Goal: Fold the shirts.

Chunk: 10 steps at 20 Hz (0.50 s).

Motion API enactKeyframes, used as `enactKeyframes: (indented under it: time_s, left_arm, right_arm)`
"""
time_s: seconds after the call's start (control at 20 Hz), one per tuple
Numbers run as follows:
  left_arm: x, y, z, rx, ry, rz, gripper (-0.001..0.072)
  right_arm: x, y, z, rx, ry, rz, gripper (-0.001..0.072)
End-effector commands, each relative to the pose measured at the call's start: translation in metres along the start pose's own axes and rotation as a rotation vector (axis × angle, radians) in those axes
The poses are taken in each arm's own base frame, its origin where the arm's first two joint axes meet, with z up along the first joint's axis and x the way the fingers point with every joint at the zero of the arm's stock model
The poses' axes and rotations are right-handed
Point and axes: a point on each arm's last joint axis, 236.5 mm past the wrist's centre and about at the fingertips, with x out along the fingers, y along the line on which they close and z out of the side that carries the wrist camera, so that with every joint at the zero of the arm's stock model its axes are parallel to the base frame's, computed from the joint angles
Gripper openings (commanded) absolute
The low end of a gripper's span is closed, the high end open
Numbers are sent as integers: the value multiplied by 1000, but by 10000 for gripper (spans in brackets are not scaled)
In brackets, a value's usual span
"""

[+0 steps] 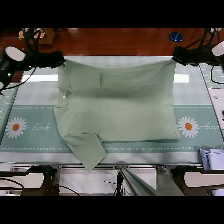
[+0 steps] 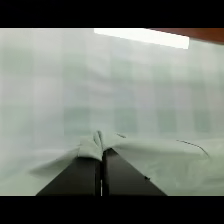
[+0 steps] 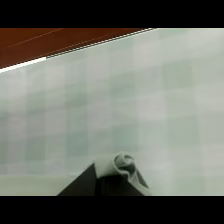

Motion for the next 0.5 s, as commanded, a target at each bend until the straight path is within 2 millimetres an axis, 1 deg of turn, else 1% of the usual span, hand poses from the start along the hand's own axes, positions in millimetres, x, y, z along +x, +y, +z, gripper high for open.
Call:
enactKeyframes:
  time_s: [0.0, 0.1, 0.25, 0.3, 0.35, 0.4, 0.45]
  left_arm:
    - [34, 9, 8, 1, -93, 41, 16]
    - [49, 6, -2, 7, -81, 42, 16]
    - [71, 8, -33, 42, 6, 41, 16]
    - [75, 10, -40, 44, 28, 41, 16]
    - [75, 12, -41, 49, 34, 44, 17]
    - [72, 13, -38, 48, 29, 45, 17]
    - [65, 13, -34, 47, 35, 40, 16]
  right_arm:
    - [31, -19, -5, 9, -7, -34, 22]
    - [46, -27, -17, 19, 24, -43, 22]
    - [62, -35, -35, 35, 78, -50, 22]
    - [63, -36, -38, 35, 86, -51, 22]
    - [62, -36, -37, 29, 85, -51, 22]
    - [59, -34, -35, 26, 82, -48, 22]
    - [52, -35, -34, 15, 87, -49, 22]
